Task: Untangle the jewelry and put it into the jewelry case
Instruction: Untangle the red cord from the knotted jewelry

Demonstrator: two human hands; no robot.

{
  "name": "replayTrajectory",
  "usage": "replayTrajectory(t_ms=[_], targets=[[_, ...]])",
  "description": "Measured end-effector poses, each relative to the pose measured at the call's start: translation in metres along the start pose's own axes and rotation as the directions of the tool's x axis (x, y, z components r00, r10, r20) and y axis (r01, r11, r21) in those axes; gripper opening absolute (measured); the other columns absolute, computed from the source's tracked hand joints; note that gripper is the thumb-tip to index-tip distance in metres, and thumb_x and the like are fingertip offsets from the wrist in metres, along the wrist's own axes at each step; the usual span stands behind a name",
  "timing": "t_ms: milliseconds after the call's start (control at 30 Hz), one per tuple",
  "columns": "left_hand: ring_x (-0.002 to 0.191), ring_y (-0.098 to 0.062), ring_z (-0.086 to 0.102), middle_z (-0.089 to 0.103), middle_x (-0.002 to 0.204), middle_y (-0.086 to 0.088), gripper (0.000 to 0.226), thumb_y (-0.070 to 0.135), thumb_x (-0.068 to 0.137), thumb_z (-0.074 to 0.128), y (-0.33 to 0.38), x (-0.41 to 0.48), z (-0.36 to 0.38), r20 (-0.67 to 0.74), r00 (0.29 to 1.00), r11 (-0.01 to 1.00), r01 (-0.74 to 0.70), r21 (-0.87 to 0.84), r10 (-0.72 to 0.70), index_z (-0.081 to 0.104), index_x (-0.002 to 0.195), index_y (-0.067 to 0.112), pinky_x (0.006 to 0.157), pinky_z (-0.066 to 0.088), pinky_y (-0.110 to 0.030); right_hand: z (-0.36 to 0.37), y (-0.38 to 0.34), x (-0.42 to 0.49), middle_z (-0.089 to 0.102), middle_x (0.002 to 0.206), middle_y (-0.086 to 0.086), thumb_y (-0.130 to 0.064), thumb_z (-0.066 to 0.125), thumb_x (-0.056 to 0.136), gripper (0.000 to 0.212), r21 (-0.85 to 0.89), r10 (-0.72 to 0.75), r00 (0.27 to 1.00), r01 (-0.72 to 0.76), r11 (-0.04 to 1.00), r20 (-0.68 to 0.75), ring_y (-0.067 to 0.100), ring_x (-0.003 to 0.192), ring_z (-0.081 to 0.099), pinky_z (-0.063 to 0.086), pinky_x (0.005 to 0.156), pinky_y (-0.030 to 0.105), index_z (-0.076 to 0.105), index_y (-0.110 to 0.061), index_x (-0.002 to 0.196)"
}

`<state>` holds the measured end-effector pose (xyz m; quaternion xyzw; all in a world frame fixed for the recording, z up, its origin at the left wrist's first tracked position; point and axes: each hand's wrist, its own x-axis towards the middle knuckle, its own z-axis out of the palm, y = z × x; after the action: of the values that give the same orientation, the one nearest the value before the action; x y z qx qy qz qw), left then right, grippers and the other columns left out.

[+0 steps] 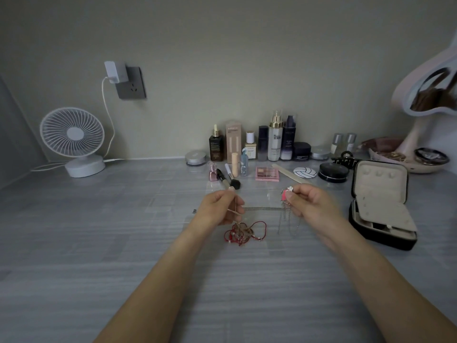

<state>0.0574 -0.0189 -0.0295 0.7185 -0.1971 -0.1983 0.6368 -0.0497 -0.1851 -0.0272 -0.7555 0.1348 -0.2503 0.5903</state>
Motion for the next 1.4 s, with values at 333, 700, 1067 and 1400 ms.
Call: replayTrajectory(t_ms=[333,700,1067,1400], targets=[[0.042,-0.012,0.030,0.034,0.042,0.004,0.034,0.021,0.092,0.036,0.003,0.000,-0.002,0.062,0.995,0.992,0.088,-0.090,-0.083,0.059,0.071,0.007,0.046,0.025,-0.023,-0.004,-0.001,0.003,0.050,0.058,-0.006,-0.003,0.049,0.090,0.021,0.371,-0.017,1.000,0.016,0.929,0.000,0.003,0.046,0.038,0.034,0.053,0.020,0.059,-0.011,0.074],[0.099,-0.016,0.058,0.065,0.097,0.004,0.024,0.042,0.088,0.053,-0.020,0.004,0.002,0.166,0.980,0.700,-0.196,0.686,0.111,0.071,0.090,0.026,0.091,0.048,-0.038,-0.007,-0.009,0.003,0.060,0.061,-0.011,-0.032,0.076,0.063,0.019,0.485,-0.099,0.994,0.066,0.872,0.045,0.001,0.045,0.039,0.036,0.050,0.015,0.066,-0.018,0.070],[0.115,-0.013,0.051,0.057,0.118,0.002,0.013,0.017,0.088,0.059,-0.008,-0.004,0.002,0.291,0.953,0.782,-0.248,0.571,0.090,0.068,0.093,0.012,0.090,0.034,-0.017,-0.011,-0.020,0.004,0.057,0.054,-0.008,-0.021,0.064,0.066,0.006,0.537,-0.089,0.996,0.063,0.841,0.024,0.003,0.044,0.038,0.037,0.048,0.014,0.067,-0.017,0.064],[0.094,-0.015,0.058,0.064,0.090,0.009,0.011,0.039,0.074,0.065,-0.025,-0.002,0.015,0.381,0.920,0.617,-0.354,0.703,0.094,0.068,0.080,0.031,0.090,0.048,-0.044,-0.022,-0.016,0.002,0.051,0.058,-0.004,-0.007,0.050,0.089,0.012,0.349,-0.014,0.998,-0.009,0.937,0.062,0.003,0.045,0.036,0.036,0.048,0.014,0.058,-0.005,0.079]])
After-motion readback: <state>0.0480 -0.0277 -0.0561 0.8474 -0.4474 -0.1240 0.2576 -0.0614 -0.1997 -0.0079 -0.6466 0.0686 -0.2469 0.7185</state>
